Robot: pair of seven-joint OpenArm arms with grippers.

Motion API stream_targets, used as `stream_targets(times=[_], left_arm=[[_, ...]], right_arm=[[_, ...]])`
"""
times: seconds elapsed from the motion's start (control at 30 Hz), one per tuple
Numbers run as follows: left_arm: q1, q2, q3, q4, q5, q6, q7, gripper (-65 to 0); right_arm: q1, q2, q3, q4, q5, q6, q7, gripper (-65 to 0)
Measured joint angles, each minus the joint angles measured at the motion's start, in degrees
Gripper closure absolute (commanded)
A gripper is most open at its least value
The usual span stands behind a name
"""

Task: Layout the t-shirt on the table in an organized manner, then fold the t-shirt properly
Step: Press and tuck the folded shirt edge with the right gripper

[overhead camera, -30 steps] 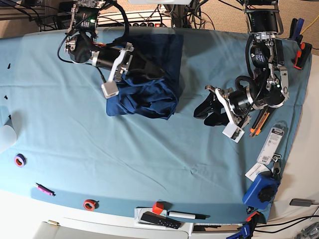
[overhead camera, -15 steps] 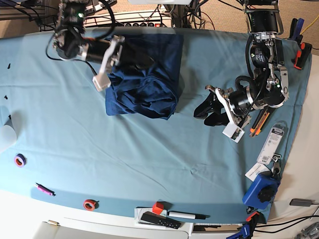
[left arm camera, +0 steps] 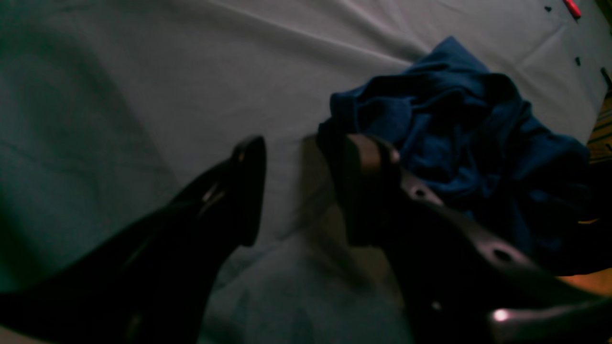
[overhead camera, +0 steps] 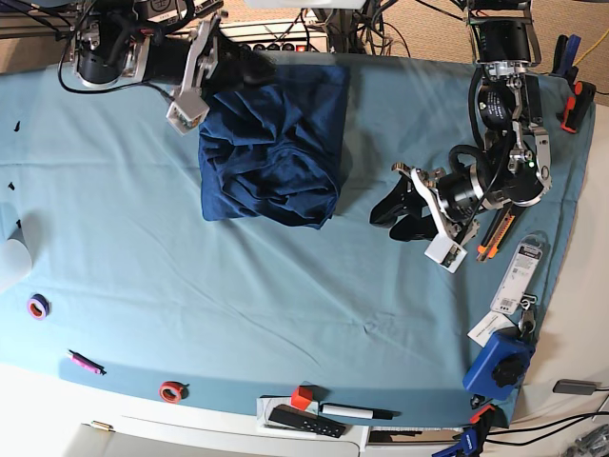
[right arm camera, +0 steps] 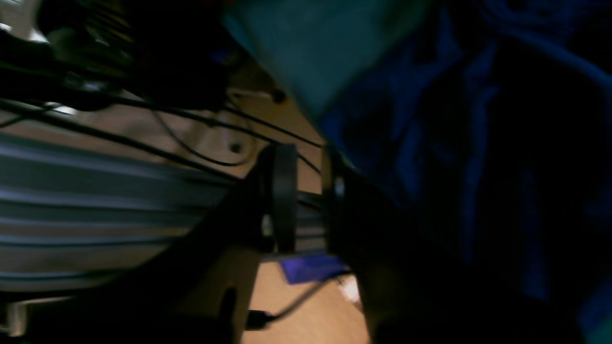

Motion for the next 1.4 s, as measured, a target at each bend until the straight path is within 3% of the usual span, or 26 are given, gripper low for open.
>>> stream_targets(times=[0.13,0.2,0.23,0.33,0.37,0.5,0.57,0.67,0.87,1.03,1.3,1.4], left_arm=[[0.00,0.02,0.00,0.00,-0.02,0.00,-0.02,-25.7],[0.00,0.02,0.00,-0.02,-0.11,0.00,-0.02,-25.7],[-0.02,0.00,0.00,-0.02,-0.04,0.00,-0.02,-25.7],[0.00,0.00,0.00,-0.02,-0.02,0.00,0.00,-25.7],[-0.02,0.02,0.00,-0.02,-0.07,0.00,-0.02,-25.7],[0.00,0.00,0.00,-0.02,-0.24,0.00,-0.02,-25.7],[-0.02,0.00,0.00,-0.04,-0.20,0.00,0.00,-25.7],[-0.02,0.02,0.00,-0.07,-0.24,0.00,-0.02,-25.7],[0.00,0.02,0.00,-0.07,-0.22,0.00,0.00,-25.7],[0.00,0.02,0.00,-0.07,-0.22,0.00,0.00,-25.7],[0.83,0.02,0.00,-0.07,-0.22,0.00,-0.04,-25.7],[0.96,0.02,0.00,-0.09,-0.22,0.00,-0.07,-25.7]], right_arm=[[1.84,-5.27,8.57,-0.09,-16.59,-0.02,-0.20,-9.9],[4.02,-8.70,12.92,-0.11,-21.92,-2.64,4.28,-10.0],[5.35,-9.86,14.49,-0.11,-22.58,-2.43,5.27,-12.7],[8.50,-10.49,15.54,-0.09,-23.17,-2.19,4.98,-34.4],[9.16,-10.49,15.41,-0.09,-23.19,-2.19,5.22,-36.8],[11.13,-10.51,12.35,-0.13,-26.77,-2.47,9.68,-36.8],[11.98,-10.51,10.40,-0.13,-31.10,-4.57,11.37,-36.7],[13.09,-10.38,6.36,-0.50,-36.89,-7.13,12.48,-36.8],[13.77,-10.36,-2.73,-4.20,-42.64,-8.50,14.27,-36.7],[13.77,-10.34,-5.33,-9.07,-49.05,-10.21,16.70,-36.7],[13.86,-10.34,-5.31,-9.88,-49.20,-10.38,17.88,-36.5],[13.97,-10.34,-5.31,-9.88,-47.80,-10.32,17.86,-30.7]])
